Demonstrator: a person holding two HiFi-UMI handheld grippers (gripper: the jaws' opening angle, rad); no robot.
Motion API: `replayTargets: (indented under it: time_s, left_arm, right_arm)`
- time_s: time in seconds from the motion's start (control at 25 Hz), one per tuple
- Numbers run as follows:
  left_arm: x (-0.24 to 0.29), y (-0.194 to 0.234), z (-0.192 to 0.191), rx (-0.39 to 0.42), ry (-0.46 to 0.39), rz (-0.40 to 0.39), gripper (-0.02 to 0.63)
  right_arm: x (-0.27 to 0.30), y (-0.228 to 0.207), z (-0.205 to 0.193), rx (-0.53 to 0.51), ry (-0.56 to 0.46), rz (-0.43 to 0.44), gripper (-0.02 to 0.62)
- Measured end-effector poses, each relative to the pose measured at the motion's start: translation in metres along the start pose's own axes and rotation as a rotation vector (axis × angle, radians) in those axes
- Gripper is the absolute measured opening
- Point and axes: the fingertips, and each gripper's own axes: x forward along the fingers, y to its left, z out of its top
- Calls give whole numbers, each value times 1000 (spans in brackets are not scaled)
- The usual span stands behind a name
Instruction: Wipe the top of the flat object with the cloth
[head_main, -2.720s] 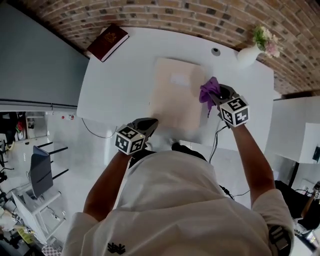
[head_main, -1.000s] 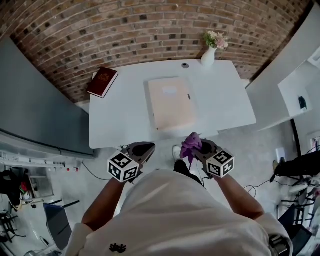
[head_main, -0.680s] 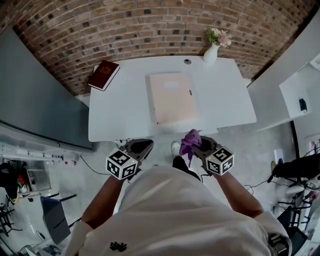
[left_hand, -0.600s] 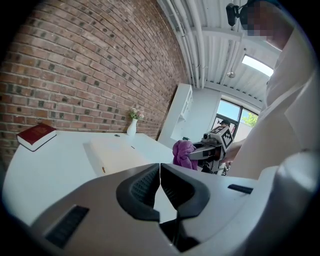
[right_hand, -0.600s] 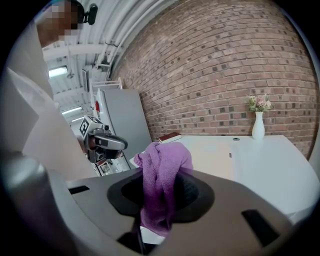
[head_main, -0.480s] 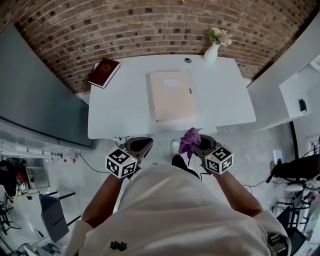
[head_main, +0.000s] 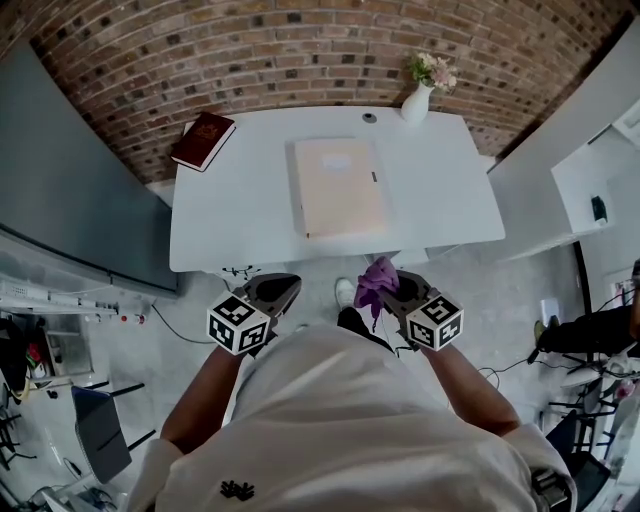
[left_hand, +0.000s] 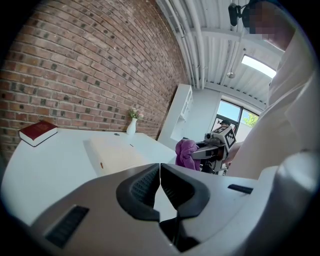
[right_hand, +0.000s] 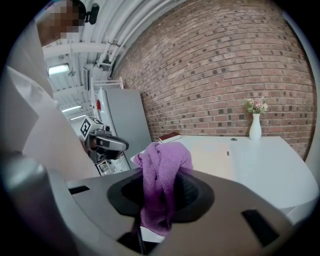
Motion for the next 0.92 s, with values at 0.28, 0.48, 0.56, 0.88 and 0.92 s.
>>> replayTargets:
  time_s: [0.28,0.48,0.56,0.88,0.92]
  left_arm:
    - [5,-7,-5,1,6,-20,25]
    - [13,-5,-11,6,15,-5,25]
    - [15,-4,-14,-4,10,13,25]
    - [39,-12,-12,-45,19,98,25]
    - [46,-16,-9,-45,17,106,25]
  right_arm:
    - [-14,-2,-7,-19,8,-41,120]
    - [-17,-14,-10,-25,13,-42,120]
    - [-15,-17,-13,-30,21,-23,120]
    - [-17,-38,-3,-86,46,66,120]
    - [-20,-43,-2,-92,50,77,120]
